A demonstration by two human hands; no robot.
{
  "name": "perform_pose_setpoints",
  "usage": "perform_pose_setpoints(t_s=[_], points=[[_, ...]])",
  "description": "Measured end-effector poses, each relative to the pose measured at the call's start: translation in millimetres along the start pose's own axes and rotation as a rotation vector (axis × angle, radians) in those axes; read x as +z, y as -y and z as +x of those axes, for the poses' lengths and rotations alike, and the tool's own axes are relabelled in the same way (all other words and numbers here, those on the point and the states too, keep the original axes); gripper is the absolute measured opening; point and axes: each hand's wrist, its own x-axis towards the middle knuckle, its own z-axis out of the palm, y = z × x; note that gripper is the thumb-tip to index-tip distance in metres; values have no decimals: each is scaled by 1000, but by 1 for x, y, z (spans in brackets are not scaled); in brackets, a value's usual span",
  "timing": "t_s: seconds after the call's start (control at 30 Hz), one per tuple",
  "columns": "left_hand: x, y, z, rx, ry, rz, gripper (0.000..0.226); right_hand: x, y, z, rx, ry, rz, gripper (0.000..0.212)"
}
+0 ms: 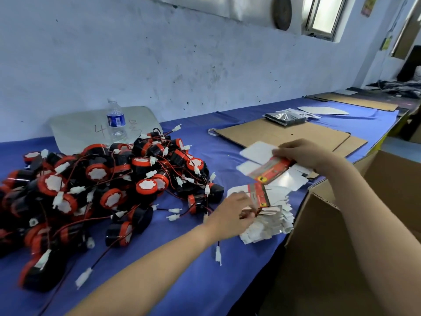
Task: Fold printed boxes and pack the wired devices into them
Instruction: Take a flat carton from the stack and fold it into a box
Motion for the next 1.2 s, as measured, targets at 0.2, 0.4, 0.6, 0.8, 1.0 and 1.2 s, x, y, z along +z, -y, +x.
perform_pose_setpoints(t_s=[0.2,0.4,0.6,0.8,1.0,1.2], points=[[-14,-39,-47,-340,-326,-1411,60,92,14,-49,-107,-175,453,13],[-25,-14,-110,-523,-598,-1292,53,194,50,-111,-168,-110,675,45],[-38,10,-162,-455,-739,-823,57,226,72,-132,-285,119,853,54],[-55,25,-183,-472,-583,-493,81,234,77,-125,-181,172,1012,44],[-51,29,-186,-373,-405,-573,85,243,84,-123,-206,150,994,45],[-53,34,-190,-442,-439,-569,81,255,81,-118,-248,109,887,43]])
